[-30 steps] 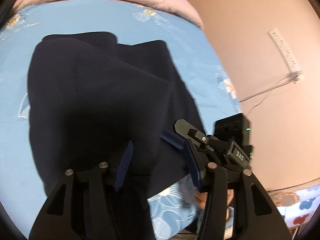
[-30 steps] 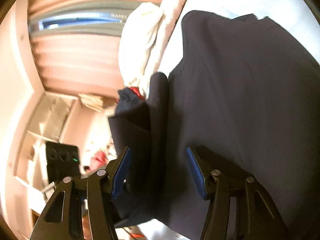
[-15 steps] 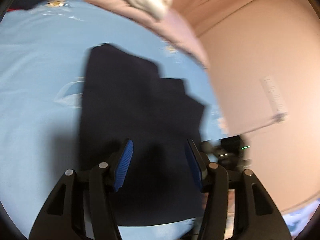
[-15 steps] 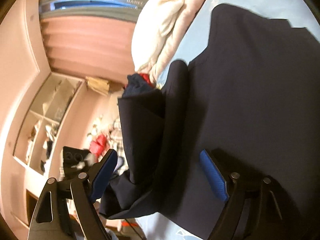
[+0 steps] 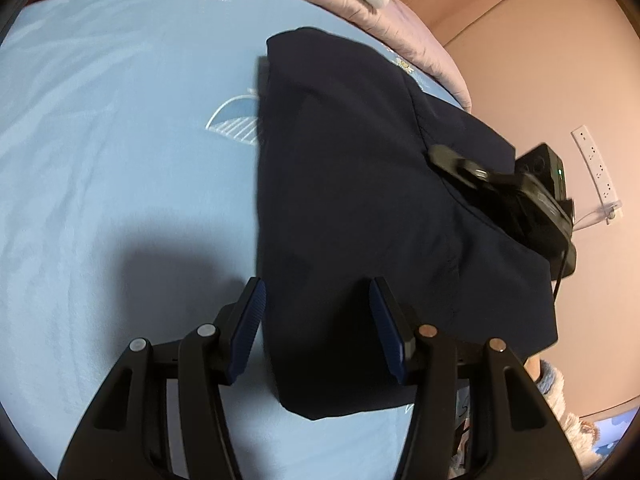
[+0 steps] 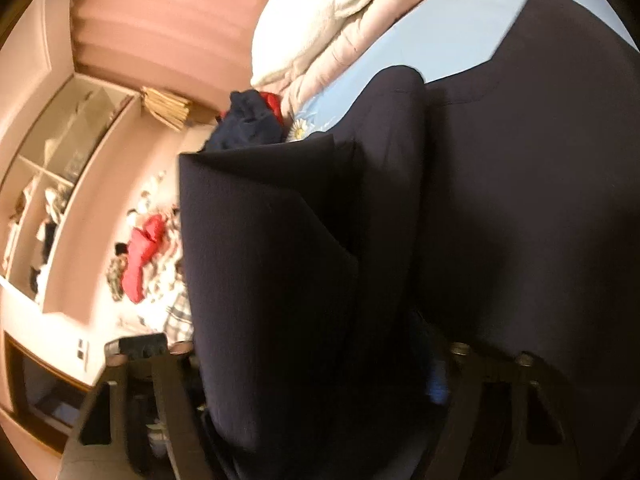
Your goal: Fold large clothes
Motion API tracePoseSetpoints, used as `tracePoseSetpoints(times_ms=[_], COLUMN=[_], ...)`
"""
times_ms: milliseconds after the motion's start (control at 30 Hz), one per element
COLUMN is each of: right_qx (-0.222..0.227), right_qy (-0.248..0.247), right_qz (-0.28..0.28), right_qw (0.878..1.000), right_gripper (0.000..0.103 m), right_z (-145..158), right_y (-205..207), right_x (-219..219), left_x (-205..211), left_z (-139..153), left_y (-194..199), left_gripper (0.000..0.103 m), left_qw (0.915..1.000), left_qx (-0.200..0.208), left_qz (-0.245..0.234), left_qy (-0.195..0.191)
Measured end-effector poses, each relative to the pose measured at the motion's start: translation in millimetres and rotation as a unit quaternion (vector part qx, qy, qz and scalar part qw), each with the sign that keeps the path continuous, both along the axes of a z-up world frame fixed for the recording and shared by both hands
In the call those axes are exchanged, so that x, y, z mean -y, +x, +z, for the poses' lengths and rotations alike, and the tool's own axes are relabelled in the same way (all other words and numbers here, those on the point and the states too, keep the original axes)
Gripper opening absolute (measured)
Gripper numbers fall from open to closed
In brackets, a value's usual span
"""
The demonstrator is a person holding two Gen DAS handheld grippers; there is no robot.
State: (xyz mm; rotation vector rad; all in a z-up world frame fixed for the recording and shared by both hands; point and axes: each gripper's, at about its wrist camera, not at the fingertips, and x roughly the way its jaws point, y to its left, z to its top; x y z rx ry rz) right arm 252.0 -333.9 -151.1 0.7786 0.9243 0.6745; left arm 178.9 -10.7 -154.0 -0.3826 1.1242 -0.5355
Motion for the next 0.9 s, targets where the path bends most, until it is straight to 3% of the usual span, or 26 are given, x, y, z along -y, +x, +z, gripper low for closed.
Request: tracePoseSetpoints(times_ms=[33, 133, 233, 367, 600, 733, 900], right_qx=[-0.004, 0.008, 0.04, 0.083, 0.135, 0.131, 0.107], right_qy=[-0.007, -0.044, -0.076, -0.124, -0.146, -0.149, -0.159], right_qz=[0.001, 0.002, -0.004, -0.015, -0.045, -0.078, -0.1], right_qw=[1.0, 0.999, 0.996, 0.989, 0.979, 0.977, 0.976], right_gripper=[0.042, 0.021, 0.011, 0.01, 0.01, 0.01, 0.01], right_z=[-1.1, 1.1, 13.6, 35.5, 81.5, 96.1, 81.1], right_y=[2.1, -2.9, -15.6, -35.7, -62.1, -69.8, -70.6], right_x=[-1.1, -3.8, -6.8, -5.3, 46.8, 96.1, 136.5], left_x=[0.5, -2.0, -3.8, -8.3, 1.6, 19.0, 49.5], left_z=[-0.8, -0.8, 2.6, 9.9, 22.3, 24.5, 29.5], left_y=[0.8, -0.2, -2.4, -10.2, -14.1, -12.0, -7.4], left_gripper=[0.055, 0.055, 0.055, 0.057, 0.059, 0.059, 0.059], left_qw=[1.0, 1.0, 1.0, 1.0, 0.9998, 0.9995, 0.998], left_qx=[-0.001, -0.003, -0.003, 0.001, 0.016, 0.02, 0.031], left_qz=[0.0, 0.001, 0.002, 0.002, -0.009, -0.024, -0.054], left_qy=[-0.001, -0.006, -0.008, -0.009, -0.002, 0.002, 0.014])
